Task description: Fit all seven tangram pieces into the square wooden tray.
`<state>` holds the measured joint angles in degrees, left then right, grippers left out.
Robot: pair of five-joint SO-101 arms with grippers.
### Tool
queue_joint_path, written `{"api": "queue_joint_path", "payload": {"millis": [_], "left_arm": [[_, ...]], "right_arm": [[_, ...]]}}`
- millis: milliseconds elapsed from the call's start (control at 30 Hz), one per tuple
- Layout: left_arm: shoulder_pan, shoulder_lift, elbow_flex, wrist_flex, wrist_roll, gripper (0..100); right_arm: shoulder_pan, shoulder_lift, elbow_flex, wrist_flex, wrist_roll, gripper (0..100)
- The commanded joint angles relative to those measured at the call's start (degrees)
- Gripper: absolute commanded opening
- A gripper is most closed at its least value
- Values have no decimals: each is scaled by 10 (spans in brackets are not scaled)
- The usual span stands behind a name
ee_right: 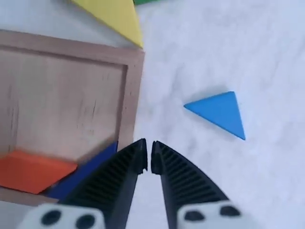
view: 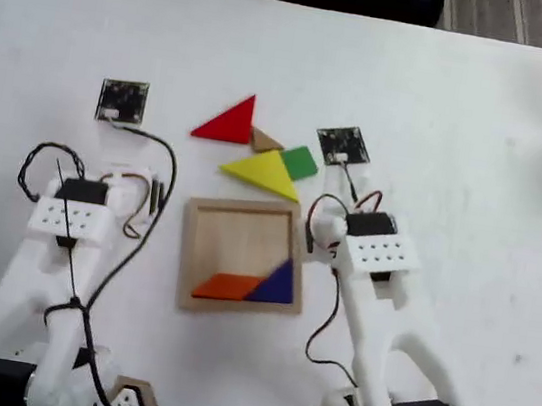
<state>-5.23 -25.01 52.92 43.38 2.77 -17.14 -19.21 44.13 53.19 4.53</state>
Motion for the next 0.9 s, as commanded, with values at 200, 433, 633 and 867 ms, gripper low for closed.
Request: {"api": "queue_joint_path", "payload": {"millis": [200,433,633,867], "left_arm": [[-13,-14,-4,-37,-1,23],[-42,102,-80,-47,0,23],[-45,130,-119,-4,-1,23],[-46,130,-119,-4,-1,23]], "right_arm": [[-21,87,-173,-7,-5,96],[-66,235,-316,-7,-6,138],[-74,342,-449,-11,-1,138],[-81,487,-598,-7,71,139]]}}
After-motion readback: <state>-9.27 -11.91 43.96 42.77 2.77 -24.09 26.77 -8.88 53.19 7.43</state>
